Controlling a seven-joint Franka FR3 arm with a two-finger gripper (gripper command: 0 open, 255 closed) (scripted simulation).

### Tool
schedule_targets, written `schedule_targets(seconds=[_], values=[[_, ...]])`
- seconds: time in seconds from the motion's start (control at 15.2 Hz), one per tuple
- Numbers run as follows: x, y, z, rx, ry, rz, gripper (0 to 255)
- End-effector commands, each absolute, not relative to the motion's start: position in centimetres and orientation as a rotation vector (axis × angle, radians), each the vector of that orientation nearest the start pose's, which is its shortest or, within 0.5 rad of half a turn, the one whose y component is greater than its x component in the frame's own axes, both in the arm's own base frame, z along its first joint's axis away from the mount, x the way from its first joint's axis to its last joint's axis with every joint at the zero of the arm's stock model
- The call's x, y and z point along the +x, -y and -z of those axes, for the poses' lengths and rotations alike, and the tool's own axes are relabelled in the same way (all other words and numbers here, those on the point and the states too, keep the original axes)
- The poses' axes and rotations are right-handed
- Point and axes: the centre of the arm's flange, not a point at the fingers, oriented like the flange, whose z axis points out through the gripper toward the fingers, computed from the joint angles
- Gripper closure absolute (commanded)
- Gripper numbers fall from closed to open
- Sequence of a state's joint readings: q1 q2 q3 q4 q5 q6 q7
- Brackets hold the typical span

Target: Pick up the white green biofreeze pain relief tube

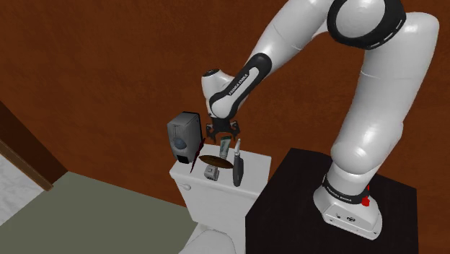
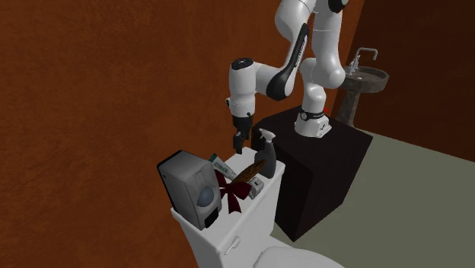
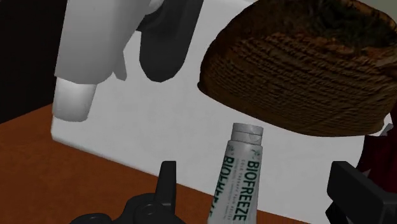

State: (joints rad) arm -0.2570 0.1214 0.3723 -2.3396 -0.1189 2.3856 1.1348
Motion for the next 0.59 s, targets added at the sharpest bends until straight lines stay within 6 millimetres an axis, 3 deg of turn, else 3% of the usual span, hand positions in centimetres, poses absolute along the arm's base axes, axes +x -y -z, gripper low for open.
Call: schedule_targets(seconds=[0.0, 0.53], values=[[51.7, -5.1, -25.9, -2.825, -1.546, -0.041, 0], [57.1, -0.9, -18.1, -2.633, -1.934, -0.002, 0]])
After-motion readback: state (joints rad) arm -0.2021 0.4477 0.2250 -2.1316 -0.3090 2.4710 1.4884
